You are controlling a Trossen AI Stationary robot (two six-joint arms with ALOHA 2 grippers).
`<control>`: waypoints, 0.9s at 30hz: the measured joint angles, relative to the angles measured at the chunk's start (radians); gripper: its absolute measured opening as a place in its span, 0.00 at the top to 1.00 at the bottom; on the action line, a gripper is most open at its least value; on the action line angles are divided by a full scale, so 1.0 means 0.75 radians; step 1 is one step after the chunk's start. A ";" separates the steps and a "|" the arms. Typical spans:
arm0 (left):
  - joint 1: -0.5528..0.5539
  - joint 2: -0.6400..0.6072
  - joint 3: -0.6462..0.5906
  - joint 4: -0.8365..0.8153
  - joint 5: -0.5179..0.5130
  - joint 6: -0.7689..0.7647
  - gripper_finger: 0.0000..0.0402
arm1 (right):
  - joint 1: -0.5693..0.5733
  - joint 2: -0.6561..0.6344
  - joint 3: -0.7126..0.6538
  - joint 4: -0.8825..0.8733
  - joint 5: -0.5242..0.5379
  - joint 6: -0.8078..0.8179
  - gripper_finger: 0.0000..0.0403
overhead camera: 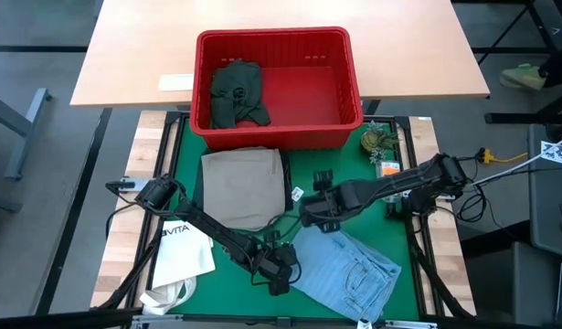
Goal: Fold Laundry from Bin
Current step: Fold the light blue pants
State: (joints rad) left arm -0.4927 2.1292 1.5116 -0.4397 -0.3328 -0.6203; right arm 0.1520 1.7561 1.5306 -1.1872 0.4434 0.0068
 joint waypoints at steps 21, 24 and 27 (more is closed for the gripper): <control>0.012 -0.001 0.068 -0.007 0.232 -0.038 0.73 | 0.607 -0.001 0.155 -0.485 -0.130 0.366 0.42; 0.012 -0.001 0.120 -0.061 0.238 -0.033 0.75 | 0.681 -0.001 0.155 -0.483 -0.180 0.445 0.42; 0.012 -0.004 0.165 -0.147 0.238 -0.033 0.77 | 0.748 -0.001 0.154 -0.484 -0.223 0.522 0.42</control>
State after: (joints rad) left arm -0.4835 2.1262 1.6353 -0.5501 -0.1543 -0.6449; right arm 0.7129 1.7554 1.6463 -1.5505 0.2759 0.3986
